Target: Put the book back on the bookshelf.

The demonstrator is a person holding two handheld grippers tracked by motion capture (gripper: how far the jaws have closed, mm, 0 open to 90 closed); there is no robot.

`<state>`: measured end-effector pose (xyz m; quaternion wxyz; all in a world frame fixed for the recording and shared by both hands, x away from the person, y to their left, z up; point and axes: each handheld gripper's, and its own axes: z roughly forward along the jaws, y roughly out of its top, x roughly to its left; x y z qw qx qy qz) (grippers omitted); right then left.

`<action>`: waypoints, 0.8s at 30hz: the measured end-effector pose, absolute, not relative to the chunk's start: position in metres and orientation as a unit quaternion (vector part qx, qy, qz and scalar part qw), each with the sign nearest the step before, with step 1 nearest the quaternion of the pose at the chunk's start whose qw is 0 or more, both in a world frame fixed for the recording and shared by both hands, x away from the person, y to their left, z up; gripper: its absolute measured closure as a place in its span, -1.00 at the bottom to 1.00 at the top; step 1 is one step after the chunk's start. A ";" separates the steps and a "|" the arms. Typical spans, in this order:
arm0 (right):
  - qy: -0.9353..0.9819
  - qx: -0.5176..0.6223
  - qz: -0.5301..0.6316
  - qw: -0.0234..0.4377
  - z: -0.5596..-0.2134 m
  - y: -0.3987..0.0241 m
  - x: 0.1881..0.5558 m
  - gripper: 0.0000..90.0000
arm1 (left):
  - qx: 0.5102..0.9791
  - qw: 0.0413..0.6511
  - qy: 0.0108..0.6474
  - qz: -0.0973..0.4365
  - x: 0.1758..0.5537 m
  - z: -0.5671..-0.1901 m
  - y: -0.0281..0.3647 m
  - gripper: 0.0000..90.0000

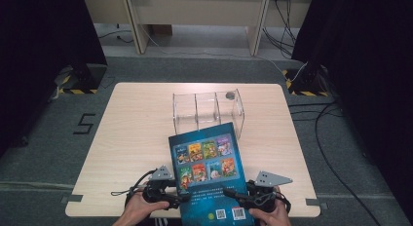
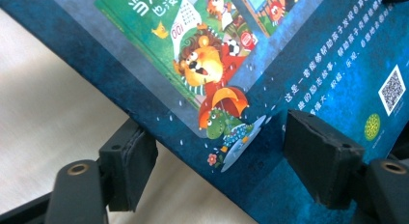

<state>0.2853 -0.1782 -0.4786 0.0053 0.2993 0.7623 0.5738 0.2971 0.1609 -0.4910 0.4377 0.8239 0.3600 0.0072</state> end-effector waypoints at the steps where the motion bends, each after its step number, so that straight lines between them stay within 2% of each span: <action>1: 0.758 0.295 0.581 -0.003 -0.478 -0.177 0.287 0.46 | 0.819 0.447 0.360 0.015 0.297 -0.487 0.161 -0.32; 8: 0.759 0.267 0.594 -0.015 -0.465 -0.174 0.298 0.54 | 0.804 0.474 0.353 0.063 0.301 -0.466 0.160 -0.28; 15: 0.798 0.224 0.559 0.005 -0.447 -0.161 0.313 0.65 | 0.772 0.512 0.353 0.130 0.318 -0.441 0.164 -0.14; 24: 0.811 0.168 0.559 0.046 -0.448 -0.154 0.310 0.67 | 0.764 0.524 0.357 0.123 0.311 -0.442 0.172 -0.08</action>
